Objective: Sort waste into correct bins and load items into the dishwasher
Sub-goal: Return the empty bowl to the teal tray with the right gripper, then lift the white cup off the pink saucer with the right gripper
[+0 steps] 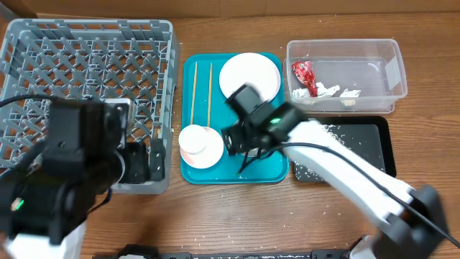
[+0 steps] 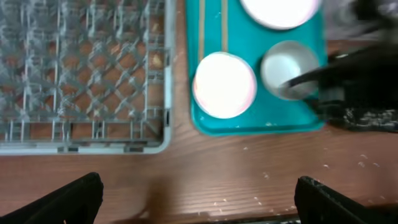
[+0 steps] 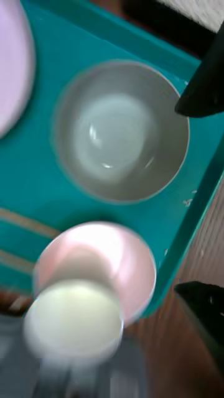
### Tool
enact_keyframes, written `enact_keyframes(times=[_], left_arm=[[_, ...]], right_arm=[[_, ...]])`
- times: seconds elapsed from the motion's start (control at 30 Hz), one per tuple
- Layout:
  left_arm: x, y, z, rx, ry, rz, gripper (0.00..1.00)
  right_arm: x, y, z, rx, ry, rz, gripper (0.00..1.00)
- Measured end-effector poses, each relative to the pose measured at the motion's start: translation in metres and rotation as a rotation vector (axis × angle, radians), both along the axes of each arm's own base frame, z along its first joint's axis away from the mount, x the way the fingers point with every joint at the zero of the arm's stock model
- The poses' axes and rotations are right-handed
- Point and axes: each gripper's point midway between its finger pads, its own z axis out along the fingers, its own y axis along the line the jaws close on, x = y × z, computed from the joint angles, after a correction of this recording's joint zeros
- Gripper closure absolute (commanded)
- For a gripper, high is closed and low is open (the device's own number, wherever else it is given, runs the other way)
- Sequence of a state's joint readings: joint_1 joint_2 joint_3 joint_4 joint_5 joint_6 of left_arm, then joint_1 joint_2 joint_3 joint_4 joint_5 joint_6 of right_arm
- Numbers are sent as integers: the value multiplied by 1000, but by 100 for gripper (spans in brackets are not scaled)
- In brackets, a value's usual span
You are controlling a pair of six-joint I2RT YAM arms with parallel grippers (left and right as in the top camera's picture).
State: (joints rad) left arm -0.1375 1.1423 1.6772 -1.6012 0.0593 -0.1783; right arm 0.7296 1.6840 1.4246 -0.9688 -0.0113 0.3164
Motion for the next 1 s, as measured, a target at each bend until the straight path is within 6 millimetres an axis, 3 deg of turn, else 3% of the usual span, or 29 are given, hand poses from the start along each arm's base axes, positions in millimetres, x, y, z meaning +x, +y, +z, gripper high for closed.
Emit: enact_keyframes(times=[0.07,0.2,0.33,0.47,0.57,0.67,0.77,0.87,1.0], left_arm=[[11,1,-22,7,41,24,9],[30,-6,-73,-10,138,37,13],[47,-13,-105,-33,167,37,19],[72,-19,-121,-58,141,41,28],[83,-29,-145,-66,193,25,33],[81,-35,-169,-42,285,19,35],[74,-21,-178,-4,340,96,34],[71,6,-162,-1,332,214,24],[74,38,-99,-48,165,314,14]], right_arm=[[7,-7,49,91,-63,-42,12],[11,-54,136,231,-188,-173,7],[5,-107,174,296,-249,-313,3],[-5,-125,175,295,-222,-359,6],[-10,-128,170,289,-190,-371,26],[-14,-120,170,306,-172,-311,31],[-19,-89,162,335,-121,-185,42],[-17,-52,142,337,-60,-82,44],[-4,21,92,310,-1,72,51]])
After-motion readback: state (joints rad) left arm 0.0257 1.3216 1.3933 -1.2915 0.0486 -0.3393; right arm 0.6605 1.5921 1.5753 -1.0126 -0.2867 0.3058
